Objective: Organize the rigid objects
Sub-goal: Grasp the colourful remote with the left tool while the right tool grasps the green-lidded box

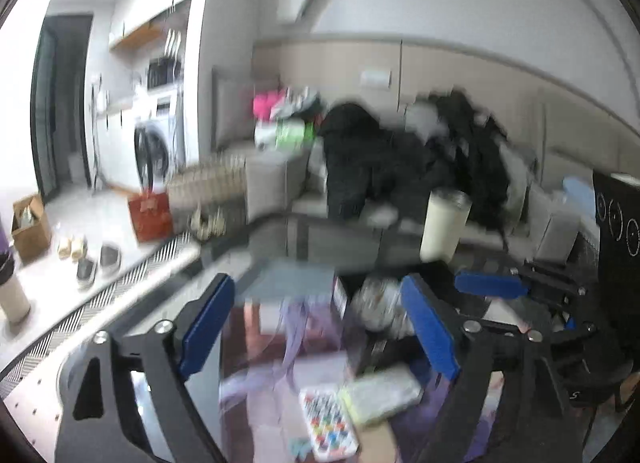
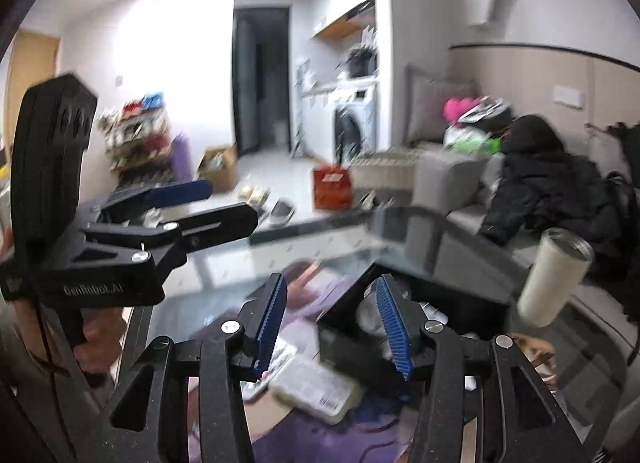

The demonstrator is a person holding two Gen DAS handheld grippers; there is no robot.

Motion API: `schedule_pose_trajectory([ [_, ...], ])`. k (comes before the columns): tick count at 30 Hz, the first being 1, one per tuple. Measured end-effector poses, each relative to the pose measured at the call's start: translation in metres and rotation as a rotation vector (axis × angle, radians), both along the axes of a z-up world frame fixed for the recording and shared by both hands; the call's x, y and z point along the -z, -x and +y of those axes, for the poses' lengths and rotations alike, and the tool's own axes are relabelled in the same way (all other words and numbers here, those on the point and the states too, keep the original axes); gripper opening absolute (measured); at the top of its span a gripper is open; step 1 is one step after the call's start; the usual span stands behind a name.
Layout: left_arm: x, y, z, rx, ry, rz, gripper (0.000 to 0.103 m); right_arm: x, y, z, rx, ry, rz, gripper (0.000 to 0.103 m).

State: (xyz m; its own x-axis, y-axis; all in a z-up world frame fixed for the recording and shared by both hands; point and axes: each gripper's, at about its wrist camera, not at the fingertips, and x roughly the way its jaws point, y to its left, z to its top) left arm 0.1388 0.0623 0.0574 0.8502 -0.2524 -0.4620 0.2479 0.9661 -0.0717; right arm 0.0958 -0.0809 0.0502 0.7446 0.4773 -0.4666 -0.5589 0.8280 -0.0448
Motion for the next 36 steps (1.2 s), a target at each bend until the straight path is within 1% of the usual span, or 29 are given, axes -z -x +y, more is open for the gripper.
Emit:
schedule_pose_trajectory([
  [1,0.009,-0.004,0.003,0.000,-0.005,0.065,0.089,0.006,-0.004,0.007,-0.029,0.031,0.043,0.048],
  [2,0.017,-0.010,0.003,-0.002,-0.006,0.112,0.089,0.012,-0.006,0.012,-0.057,0.052,0.084,0.048],
  [4,0.041,-0.023,0.011,-0.019,-0.006,0.262,0.089,0.027,-0.013,0.020,-0.094,0.090,0.167,0.048],
  [6,0.066,-0.033,0.021,-0.018,0.050,0.415,0.089,0.041,-0.015,0.027,-0.114,0.115,0.235,0.048],
  [8,0.083,-0.038,0.023,-0.004,0.067,0.504,0.088,0.056,-0.020,0.035,-0.129,0.158,0.305,0.048],
  [9,0.087,-0.038,0.022,-0.004,0.049,0.524,0.088,0.061,-0.022,0.037,-0.128,0.171,0.326,0.048],
  [11,0.092,-0.038,0.016,0.007,0.026,0.539,0.088,0.072,-0.029,0.040,-0.126,0.191,0.370,0.048],
  [13,0.095,-0.035,0.011,0.038,0.005,0.551,0.088,0.080,-0.034,0.043,-0.130,0.214,0.396,0.048],
  [15,0.096,-0.033,0.005,0.053,-0.016,0.562,0.088,0.084,-0.040,0.048,-0.122,0.243,0.397,0.048],
  [17,0.099,-0.032,0.003,0.065,-0.017,0.572,0.088,0.090,-0.040,0.055,-0.132,0.267,0.388,0.048],
  [19,0.100,-0.031,0.004,0.062,-0.022,0.571,0.088,0.095,-0.044,0.058,-0.127,0.300,0.380,0.052],
  [21,0.101,-0.032,0.006,0.057,-0.022,0.575,0.088,0.099,-0.055,0.058,-0.124,0.303,0.369,0.064],
  [22,0.102,-0.033,0.006,0.055,-0.024,0.577,0.088,0.102,-0.059,0.058,-0.117,0.306,0.371,0.068],
  [24,0.104,-0.033,0.005,0.058,-0.029,0.581,0.088,0.104,-0.065,0.056,-0.143,0.286,0.387,0.077],
  [29,0.107,-0.036,0.001,0.072,-0.027,0.596,0.088,0.109,-0.059,0.060,-0.134,0.332,0.361,0.077],
  [33,0.105,-0.038,-0.001,0.072,-0.030,0.582,0.088,0.104,-0.055,0.058,-0.159,0.345,0.409,0.077],
  [34,0.105,-0.038,-0.003,0.073,-0.033,0.582,0.088,0.103,-0.053,0.058,-0.165,0.347,0.415,0.076],
  [35,0.105,-0.038,-0.004,0.071,-0.037,0.582,0.088,0.103,-0.054,0.056,-0.157,0.343,0.404,0.072],
  [36,0.105,-0.039,-0.004,0.072,-0.037,0.583,0.088,0.104,-0.054,0.057,-0.147,0.351,0.380,0.070],
])
